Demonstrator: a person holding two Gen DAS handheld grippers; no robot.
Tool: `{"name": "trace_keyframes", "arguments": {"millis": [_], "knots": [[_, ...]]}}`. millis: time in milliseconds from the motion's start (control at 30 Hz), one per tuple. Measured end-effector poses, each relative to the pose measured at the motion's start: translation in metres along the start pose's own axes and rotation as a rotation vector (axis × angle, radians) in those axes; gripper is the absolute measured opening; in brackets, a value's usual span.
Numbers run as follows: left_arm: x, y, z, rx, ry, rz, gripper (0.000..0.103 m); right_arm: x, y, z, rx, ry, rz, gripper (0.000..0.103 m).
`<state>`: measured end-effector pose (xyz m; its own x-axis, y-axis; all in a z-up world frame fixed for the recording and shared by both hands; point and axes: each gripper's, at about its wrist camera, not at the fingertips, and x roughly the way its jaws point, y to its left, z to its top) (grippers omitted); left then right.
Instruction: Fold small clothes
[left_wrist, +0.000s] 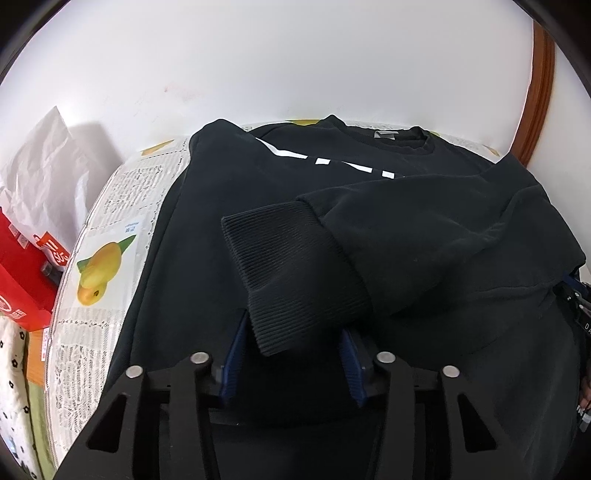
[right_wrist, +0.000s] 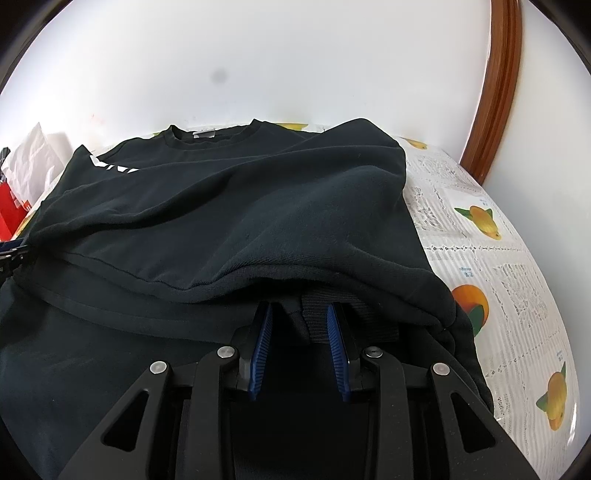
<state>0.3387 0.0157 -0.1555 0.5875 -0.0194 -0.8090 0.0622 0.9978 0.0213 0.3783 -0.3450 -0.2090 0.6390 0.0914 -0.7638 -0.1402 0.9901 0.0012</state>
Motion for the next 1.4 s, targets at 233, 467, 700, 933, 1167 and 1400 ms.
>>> {"name": "trace_keyframes", "arguments": {"millis": [233, 467, 700, 933, 1167, 1400], "knots": [[0.000, 0.004, 0.005, -0.010, 0.001, 0.013, 0.011, 0.000, 0.000, 0.000, 0.000, 0.000, 0.001, 0.030], [-0.020, 0.021, 0.013, -0.062, -0.055, 0.009, 0.008, 0.000, -0.001, 0.000, 0.004, 0.000, 0.004, 0.030], [-0.033, 0.040, 0.009, -0.100, -0.076, 0.034, 0.008, 0.000, -0.002, 0.001, 0.008, 0.000, 0.007, 0.030], [-0.029, 0.056, -0.006, -0.120, -0.045, 0.042, 0.008, 0.000, -0.002, 0.001, 0.024, 0.002, 0.014, 0.030], [-0.013, 0.054, -0.020, -0.124, 0.018, 0.036, 0.009, -0.005, -0.004, 0.002, 0.031, 0.039, 0.009, 0.030], [-0.019, 0.054, -0.031, -0.120, 0.052, 0.013, 0.012, -0.021, -0.021, -0.009, 0.069, 0.093, 0.024, 0.033]]}}
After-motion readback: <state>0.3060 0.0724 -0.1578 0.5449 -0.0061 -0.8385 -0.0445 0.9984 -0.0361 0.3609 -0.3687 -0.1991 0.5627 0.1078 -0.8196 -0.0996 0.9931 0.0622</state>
